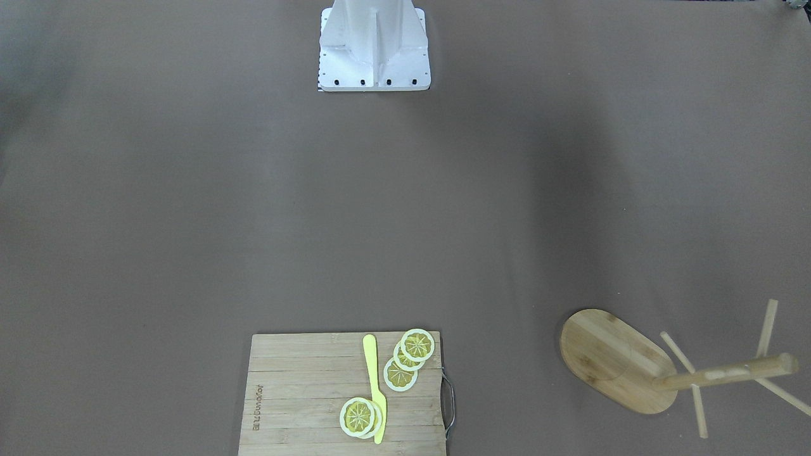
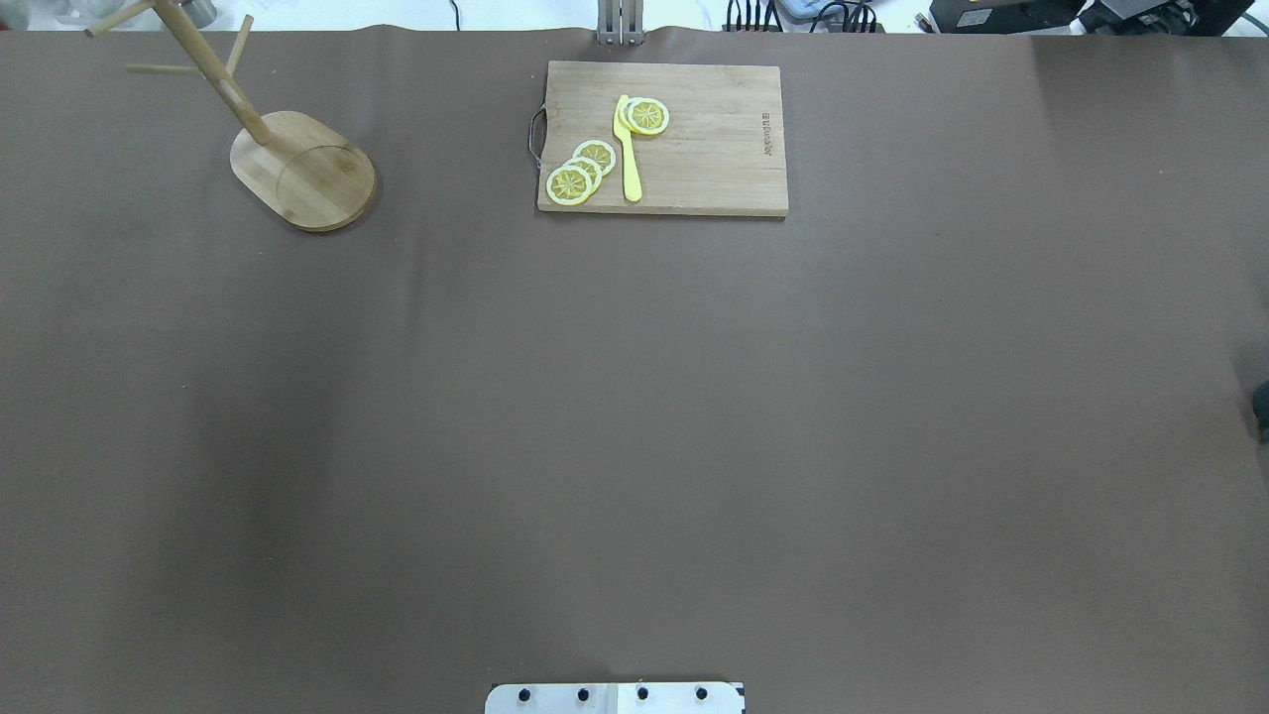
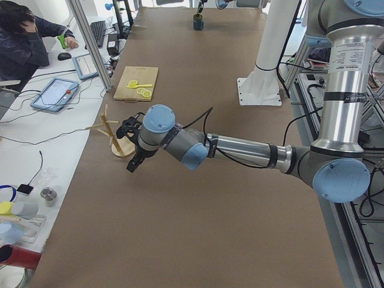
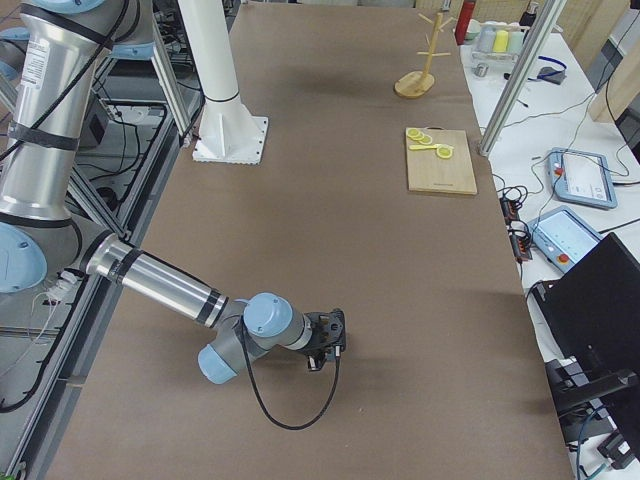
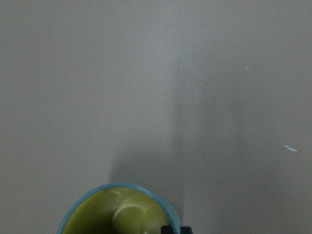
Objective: Hang cup on storage rack
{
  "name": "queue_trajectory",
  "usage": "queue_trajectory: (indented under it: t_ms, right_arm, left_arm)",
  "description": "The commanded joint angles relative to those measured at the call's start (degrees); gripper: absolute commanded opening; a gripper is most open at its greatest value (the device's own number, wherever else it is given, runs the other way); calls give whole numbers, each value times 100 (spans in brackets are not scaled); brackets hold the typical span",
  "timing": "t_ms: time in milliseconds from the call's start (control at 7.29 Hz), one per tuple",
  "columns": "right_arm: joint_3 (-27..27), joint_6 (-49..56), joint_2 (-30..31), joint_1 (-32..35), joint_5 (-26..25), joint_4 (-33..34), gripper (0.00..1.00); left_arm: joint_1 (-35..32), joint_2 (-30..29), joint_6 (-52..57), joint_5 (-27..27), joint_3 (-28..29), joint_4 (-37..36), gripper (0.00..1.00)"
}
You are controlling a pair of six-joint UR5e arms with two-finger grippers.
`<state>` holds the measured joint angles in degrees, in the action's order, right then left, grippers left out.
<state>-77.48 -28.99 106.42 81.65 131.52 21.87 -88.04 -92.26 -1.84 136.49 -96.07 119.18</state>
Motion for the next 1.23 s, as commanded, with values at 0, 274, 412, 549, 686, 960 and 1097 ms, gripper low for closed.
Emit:
queue_trajectory:
  t_ms: [0,274,412,549,686,960,1097]
  right_arm:
    - [-74,-1,-85,114,163,115,0]
    - [-869,-71,-585,342,279,1663,0]
    - [-1483,-324,-883,299,261,2672,0]
    - [-2020,-831,-1190,107,200,3457,0]
    - [-2322,-1445,-1602,-234,-27,4013,0]
    - [-2509,-3479,-2743,-1400,-799,4500,0]
    - [-2518,-4369,-3332,-2076,-1403,4815,0]
  left_arm:
    - [6,-3,0,0,9,0,98]
    - [15,6,-9,9,9,0,98]
    - [15,6,-44,9,9,0,98]
    - [67,6,-105,9,0,9,98]
    - [102,-3,-114,9,0,0,98]
    - [138,-11,-228,17,-8,9,98]
    - [155,-11,-237,18,-8,9,98]
